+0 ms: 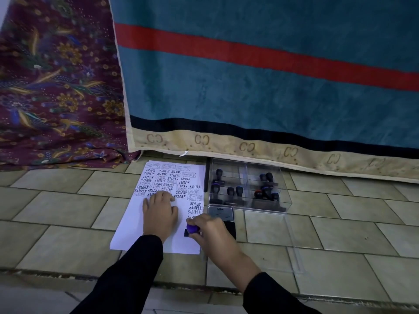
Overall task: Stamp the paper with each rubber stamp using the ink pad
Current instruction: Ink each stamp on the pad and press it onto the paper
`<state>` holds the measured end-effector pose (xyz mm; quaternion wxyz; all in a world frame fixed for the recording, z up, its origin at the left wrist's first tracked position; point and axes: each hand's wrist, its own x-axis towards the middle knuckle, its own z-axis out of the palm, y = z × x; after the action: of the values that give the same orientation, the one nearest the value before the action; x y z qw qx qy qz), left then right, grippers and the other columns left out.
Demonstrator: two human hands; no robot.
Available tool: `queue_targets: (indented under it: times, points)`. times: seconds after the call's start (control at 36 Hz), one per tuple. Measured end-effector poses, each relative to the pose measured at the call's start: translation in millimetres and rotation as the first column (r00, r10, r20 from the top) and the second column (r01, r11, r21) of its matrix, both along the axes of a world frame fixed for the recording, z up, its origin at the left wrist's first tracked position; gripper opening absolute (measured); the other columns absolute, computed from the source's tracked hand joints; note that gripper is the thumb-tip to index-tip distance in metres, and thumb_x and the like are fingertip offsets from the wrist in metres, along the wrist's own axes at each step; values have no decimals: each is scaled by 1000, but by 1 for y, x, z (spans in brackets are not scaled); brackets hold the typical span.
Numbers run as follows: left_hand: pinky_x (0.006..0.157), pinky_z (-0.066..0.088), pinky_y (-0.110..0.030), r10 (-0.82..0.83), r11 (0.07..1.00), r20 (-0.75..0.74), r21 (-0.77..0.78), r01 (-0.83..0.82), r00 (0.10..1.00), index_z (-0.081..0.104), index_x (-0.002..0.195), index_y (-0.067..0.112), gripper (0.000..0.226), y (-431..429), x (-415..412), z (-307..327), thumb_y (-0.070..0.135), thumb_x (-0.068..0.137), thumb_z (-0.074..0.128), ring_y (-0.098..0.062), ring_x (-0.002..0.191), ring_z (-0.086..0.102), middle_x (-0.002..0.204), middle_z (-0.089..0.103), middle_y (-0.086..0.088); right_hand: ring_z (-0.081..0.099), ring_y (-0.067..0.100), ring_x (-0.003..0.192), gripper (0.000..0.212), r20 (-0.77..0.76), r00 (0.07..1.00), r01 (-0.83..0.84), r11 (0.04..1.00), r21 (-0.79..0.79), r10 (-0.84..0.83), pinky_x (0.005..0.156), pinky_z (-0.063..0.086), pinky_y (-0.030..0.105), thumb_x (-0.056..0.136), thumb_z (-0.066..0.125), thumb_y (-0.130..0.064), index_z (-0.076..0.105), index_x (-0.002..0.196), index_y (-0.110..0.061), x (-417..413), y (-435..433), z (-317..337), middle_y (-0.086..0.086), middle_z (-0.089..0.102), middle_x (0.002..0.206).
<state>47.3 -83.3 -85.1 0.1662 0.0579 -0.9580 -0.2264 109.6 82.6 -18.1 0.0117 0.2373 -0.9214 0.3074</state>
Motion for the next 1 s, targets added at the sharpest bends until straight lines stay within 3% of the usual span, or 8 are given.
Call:
queue_targets:
  times: [0.08, 0.17, 0.28, 0.39, 0.47, 0.61, 0.75, 1.0]
  points:
    - [95, 35, -48, -6, 1000, -49, -2, 6, 999, 53, 89, 18, 24, 1, 1, -3, 24, 72, 37, -26, 92, 49, 93, 53, -1, 61, 23, 100, 30, -13, 1000, 8, 999, -40, -8, 88, 46, 25, 88, 59, -9, 61, 118, -5, 0, 3, -2, 12, 66, 112]
    - [95, 36, -49, -5, 1000, -54, 4, 5, 999, 52, 89, 19, 22, 0, 1, -4, 26, 72, 40, -26, 91, 49, 92, 51, 0, 66, 20, 91, 33, 48, 990, 136, 974, -179, -129, 87, 51, 22, 84, 66, -14, 62, 117, -10, -11, 9, 9, 8, 69, 106]
    - [100, 32, -48, -12, 1000, -41, 5, 13, 999, 52, 90, 19, 20, -1, 1, -6, 25, 75, 41, -24, 94, 48, 94, 51, 0, 65, 9, 84, 38, 106, 920, 380, 798, -469, -376, 81, 55, 20, 79, 72, -14, 59, 115, -13, -49, 32, 39, -8, 65, 95]
    - [102, 30, -47, -8, 1000, -36, 24, 9, 999, 51, 91, 19, 14, 0, 0, -6, 21, 78, 47, -24, 95, 48, 95, 51, 0, 60, -4, 76, 28, 71, 858, 468, 718, -516, -508, 71, 51, 5, 79, 70, -8, 59, 105, -12, -94, 60, 64, -6, 63, 94]
    - [101, 31, -46, -7, 1000, -35, 16, 8, 999, 50, 90, 20, 13, 0, 0, -6, 21, 78, 46, -23, 95, 47, 95, 51, 1, 61, -1, 71, 23, 44, 824, 519, 720, -461, -565, 62, 48, 3, 81, 69, -5, 60, 101, -11, -124, 72, 63, 1, 64, 100]
    - [99, 32, -45, -11, 1000, -45, 0, 11, 999, 50, 90, 21, 20, -1, -2, -7, 27, 76, 38, -22, 93, 47, 95, 50, 3, 63, 23, 91, 23, 53, 853, 516, 824, -232, -519, 87, 55, 35, 83, 65, -4, 60, 104, -11, -158, 68, 38, 12, 62, 108]
    - [100, 30, -43, -14, 1000, -64, -1, 14, 998, 50, 89, 22, 29, -1, -2, -8, 33, 74, 28, -21, 93, 46, 95, 50, 4, 56, 31, 96, 20, -22, 872, 490, 871, 34, -490, 82, 50, 38, 86, 53, 0, 51, 105, -6, -169, 58, 23, 16, 59, 108]
    - [103, 27, -42, -11, 1000, -44, 5, 11, 999, 50, 91, 23, 32, 0, -2, -6, 34, 73, 26, -21, 95, 46, 96, 50, 4, 57, 36, 95, 24, -5, 832, 546, 818, 179, -554, 72, 46, 34, 86, 48, 6, 50, 108, -3, -186, 63, 15, 20, 59, 105]
